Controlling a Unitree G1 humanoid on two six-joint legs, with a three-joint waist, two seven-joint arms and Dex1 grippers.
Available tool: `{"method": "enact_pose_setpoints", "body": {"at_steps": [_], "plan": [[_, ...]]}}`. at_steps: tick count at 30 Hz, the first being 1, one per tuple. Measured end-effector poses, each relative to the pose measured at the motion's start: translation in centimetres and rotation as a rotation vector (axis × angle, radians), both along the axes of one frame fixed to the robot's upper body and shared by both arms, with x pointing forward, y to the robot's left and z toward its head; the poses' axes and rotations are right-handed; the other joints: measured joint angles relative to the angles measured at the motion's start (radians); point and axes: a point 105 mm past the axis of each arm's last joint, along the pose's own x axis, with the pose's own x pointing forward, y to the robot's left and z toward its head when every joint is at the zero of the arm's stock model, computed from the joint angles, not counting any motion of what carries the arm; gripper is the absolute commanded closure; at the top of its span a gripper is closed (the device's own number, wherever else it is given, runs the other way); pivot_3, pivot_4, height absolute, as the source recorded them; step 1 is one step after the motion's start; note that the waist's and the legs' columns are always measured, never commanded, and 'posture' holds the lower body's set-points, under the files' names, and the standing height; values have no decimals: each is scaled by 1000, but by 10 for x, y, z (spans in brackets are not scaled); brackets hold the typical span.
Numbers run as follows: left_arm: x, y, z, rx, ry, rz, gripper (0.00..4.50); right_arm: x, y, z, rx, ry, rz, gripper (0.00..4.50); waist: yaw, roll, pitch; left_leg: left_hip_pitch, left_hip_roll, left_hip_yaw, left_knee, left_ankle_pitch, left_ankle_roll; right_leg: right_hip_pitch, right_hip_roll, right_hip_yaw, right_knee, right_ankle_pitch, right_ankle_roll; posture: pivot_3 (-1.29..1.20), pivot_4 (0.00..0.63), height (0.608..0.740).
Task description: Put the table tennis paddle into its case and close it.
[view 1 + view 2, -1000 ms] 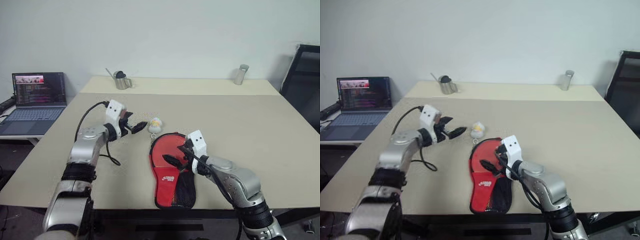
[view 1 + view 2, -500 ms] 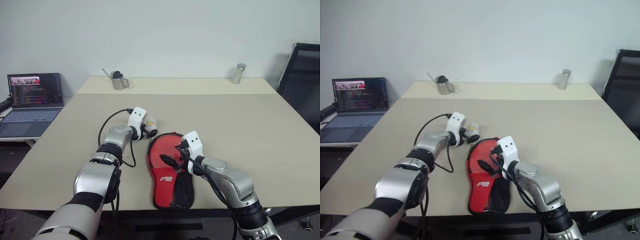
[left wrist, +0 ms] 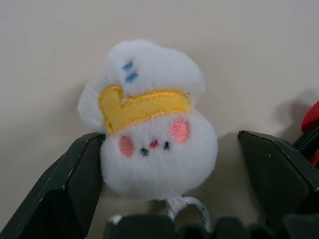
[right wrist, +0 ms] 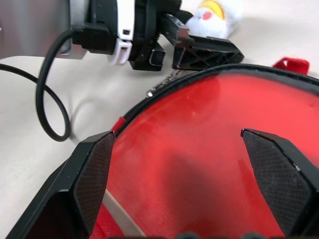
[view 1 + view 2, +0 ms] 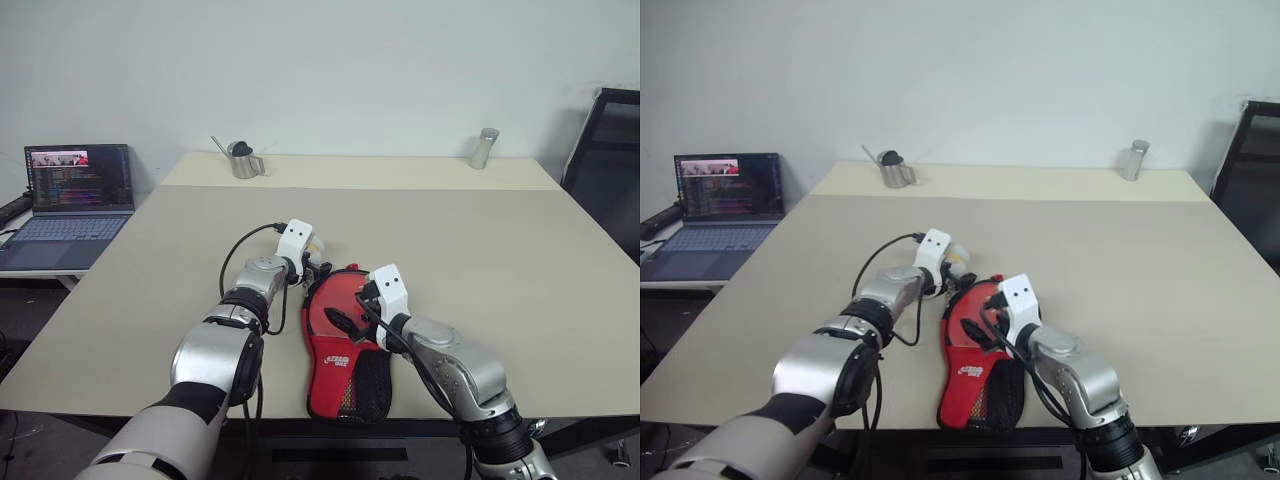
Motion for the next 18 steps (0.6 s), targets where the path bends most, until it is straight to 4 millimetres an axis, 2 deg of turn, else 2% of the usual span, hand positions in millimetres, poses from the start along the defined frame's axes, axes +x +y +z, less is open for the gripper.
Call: {"method": "enact_pose_setpoints", "body": {"at_steps": [2,7,11,13,18], "plan": [[0,-2,-1,-1,2,1,936,0,-1,-1,-2,0,-4,0,0,0,0,0,0,0,0,0,0,0,0,0,0,0,0,0,150,740],[-1,-4,-2,-20,5,4,2813,0,-3,-2,-7,-6,-14,0,-2,0,0,0,0,0,0,0,0,0,0,0,1,0,0,0,150,740],[0,-1,-3,-53,2,22,4072,1,-3,-1,-5,-18,-15,0,-2,0,0,1,0,0,1,0,0,0,0,0,2,0,0,0,150,740],[0,1,-4,-68,-8,35,4275,1,-3,0,-4,-21,-16,0,-3,-1,0,1,0,0,1,0,0,0,0,1,3,0,0,0,150,740],[-1,7,-9,-130,-36,81,4277,2,-5,1,0,-23,-24,0,-4,-1,-1,3,1,0,2,1,-1,1,0,0,5,0,0,0,150,740]]}}
